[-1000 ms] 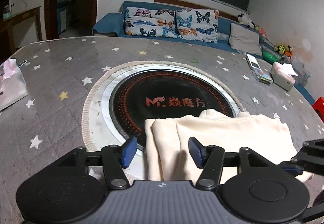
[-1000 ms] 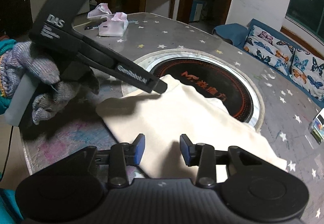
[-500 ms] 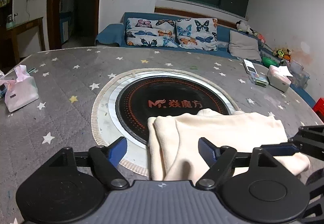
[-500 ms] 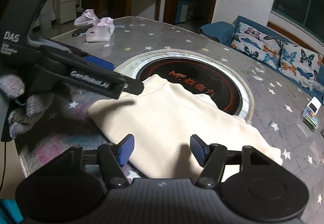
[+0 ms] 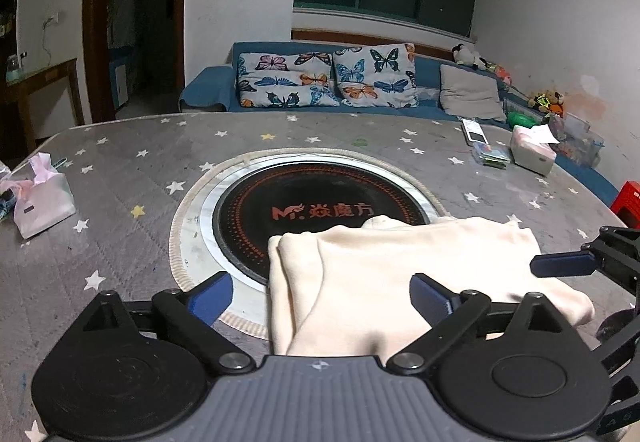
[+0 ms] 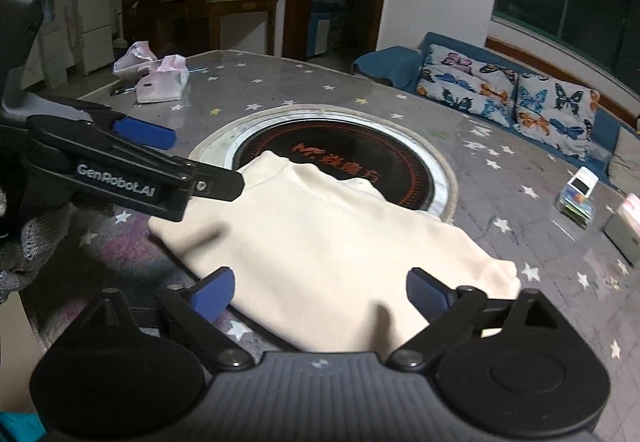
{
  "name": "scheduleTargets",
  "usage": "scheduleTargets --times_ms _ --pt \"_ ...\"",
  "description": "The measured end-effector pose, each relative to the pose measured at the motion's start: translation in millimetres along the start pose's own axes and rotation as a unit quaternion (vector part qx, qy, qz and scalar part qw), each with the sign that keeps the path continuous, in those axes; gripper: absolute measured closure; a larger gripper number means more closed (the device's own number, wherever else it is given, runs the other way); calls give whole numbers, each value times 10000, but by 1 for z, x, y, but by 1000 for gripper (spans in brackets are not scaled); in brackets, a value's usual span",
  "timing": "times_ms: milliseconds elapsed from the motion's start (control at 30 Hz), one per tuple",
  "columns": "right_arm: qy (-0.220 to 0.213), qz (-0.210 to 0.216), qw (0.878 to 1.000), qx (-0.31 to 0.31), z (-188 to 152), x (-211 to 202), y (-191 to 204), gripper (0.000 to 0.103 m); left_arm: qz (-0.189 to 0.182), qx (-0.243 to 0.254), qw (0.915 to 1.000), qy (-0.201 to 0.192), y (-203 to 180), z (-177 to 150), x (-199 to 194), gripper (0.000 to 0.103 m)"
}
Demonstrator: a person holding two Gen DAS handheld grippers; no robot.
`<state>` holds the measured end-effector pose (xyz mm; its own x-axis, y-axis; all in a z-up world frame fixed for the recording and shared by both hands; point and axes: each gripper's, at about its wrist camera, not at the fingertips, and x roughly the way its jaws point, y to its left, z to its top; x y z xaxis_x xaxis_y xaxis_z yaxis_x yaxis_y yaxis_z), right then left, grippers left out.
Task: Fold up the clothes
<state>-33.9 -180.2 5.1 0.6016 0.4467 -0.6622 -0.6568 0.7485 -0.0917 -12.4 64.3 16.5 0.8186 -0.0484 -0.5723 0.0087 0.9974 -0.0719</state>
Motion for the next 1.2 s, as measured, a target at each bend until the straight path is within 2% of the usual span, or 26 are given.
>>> scheduleTargets --times_ms 67,833,967,1200 --pt "-49 -78 10000 19 -3 -4 -1 0 3 25 10000 -26 -3 0 -3 1" --pt "-555 -347 9973 324 -31 -48 -2 0 69 230 9994 -233 -37 -14 -44 0" --pt "-533 -383 9976 201 -33 -54 4 0 95 164 9995 -254 -34 -17 -49 0" --pt "-410 -160 9990 -125 -29 -49 19 2 295 -138 9994 -86 -12 -23 -44 0"
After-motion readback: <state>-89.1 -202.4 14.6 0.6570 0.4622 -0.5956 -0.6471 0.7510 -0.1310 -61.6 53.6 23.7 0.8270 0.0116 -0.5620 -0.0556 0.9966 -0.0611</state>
